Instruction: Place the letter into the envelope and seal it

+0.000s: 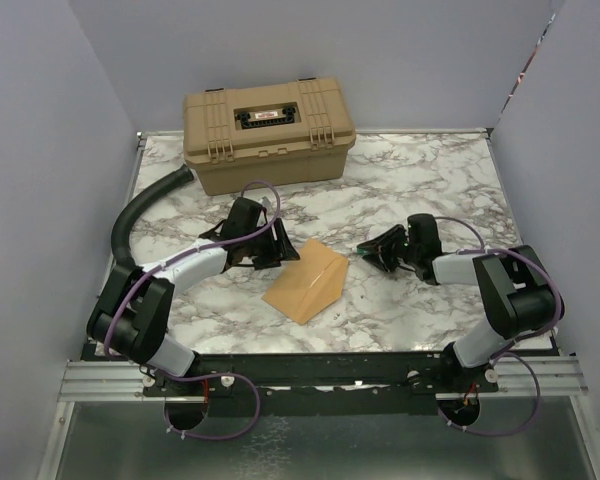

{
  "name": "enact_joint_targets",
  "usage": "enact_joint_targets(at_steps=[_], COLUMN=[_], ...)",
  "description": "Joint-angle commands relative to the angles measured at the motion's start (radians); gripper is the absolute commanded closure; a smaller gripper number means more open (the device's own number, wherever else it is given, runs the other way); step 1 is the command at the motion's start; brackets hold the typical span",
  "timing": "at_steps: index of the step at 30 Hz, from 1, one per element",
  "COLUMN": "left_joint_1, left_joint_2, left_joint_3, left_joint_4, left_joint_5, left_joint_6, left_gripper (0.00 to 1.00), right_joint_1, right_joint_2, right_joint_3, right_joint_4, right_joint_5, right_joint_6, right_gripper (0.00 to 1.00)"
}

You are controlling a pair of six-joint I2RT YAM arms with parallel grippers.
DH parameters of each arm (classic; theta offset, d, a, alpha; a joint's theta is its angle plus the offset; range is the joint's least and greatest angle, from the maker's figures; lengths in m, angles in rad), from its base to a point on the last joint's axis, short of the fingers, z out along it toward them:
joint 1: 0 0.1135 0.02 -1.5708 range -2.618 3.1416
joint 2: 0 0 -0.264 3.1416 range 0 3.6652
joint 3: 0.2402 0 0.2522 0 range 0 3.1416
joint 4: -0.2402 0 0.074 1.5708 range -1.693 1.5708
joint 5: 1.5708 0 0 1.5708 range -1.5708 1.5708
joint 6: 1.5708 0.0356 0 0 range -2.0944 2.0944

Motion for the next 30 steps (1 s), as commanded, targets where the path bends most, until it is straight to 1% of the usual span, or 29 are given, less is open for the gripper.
enact_joint_targets(at_steps=[1,5,7,10,12,14,15,17,19,20,21,23,25,26,28,30], left_joint_1=[0.003,0.006,0.006,0.006,0.006,0.006,0.006,0.005,0.005,0.006,0.006,0.006,0.004,0.004,0.004,0.004], left_joint_2=[-0.021,-0.013,-0.023,-0.069,-0.093,-0.105,-0.105,-0.099,-0.091,-0.086,-0.08,-0.068,-0.055,-0.051,-0.036,-0.014], left_joint_3=[0.019,0.026,0.026,-0.003,-0.022,-0.037,-0.045,-0.061,-0.078,-0.088,-0.095,-0.109,-0.117,-0.122,-0.129,-0.135], left_joint_4=[-0.052,-0.075,-0.095,-0.08,-0.056,-0.038,-0.031,-0.02,-0.004,0.001,0.002,0.008,0.008,0.01,0.01,0.01], left_joint_5=[-0.077,-0.122,-0.202,-0.301,-0.312,-0.295,-0.282,-0.247,-0.208,-0.19,-0.178,-0.155,-0.138,-0.136,-0.126,-0.109], left_joint_6=[0.076,0.104,0.106,0.1,0.115,0.13,0.137,0.145,0.154,0.157,0.159,0.161,0.16,0.158,0.153,0.14], left_gripper=[0.36,0.33,0.32,0.26,0.23,0.19,0.17,0.14,0.12,0.06,0.02,0.01,0.01,0.04,0.12,0.23], right_joint_1=[-0.017,-0.02,-0.022,-0.021,-0.021,-0.021,-0.021,-0.021,-0.021,-0.022,-0.021,-0.021,-0.02,-0.017,-0.007,0.005], right_joint_2=[0.004,-0.049,-0.094,-0.146,-0.177,-0.206,-0.222,-0.252,-0.266,-0.264,-0.259,-0.236,-0.207,-0.194,-0.179,-0.167], right_joint_3=[-0.008,-0.012,-0.009,-0.003,-0.003,-0.004,-0.003,-0.007,-0.006,-0.004,-0.003,-0.009,-0.02,-0.028,-0.042,-0.05], right_joint_4=[-0.055,-0.125,-0.169,-0.254,-0.302,-0.342,-0.362,-0.394,-0.403,-0.404,-0.411,-0.408,-0.399,-0.398,-0.4,-0.396], right_joint_5=[0.026,0.047,0.06,0.072,0.068,0.061,0.06,0.045,0.009,-0.017,-0.042,-0.107,-0.162,-0.182,-0.19,-0.196], right_joint_6=[0.034,0.017,-0.014,-0.064,-0.095,-0.132,-0.155,-0.208,-0.279,-0.313,-0.339,-0.379,-0.389,-0.391,-0.393,-0.396], right_gripper=[0.52,0.39,0.34,0.31,0.3,0.31,0.33,0.4,0.5,0.59,0.63,0.7,0.74,0.76,0.78,0.79])
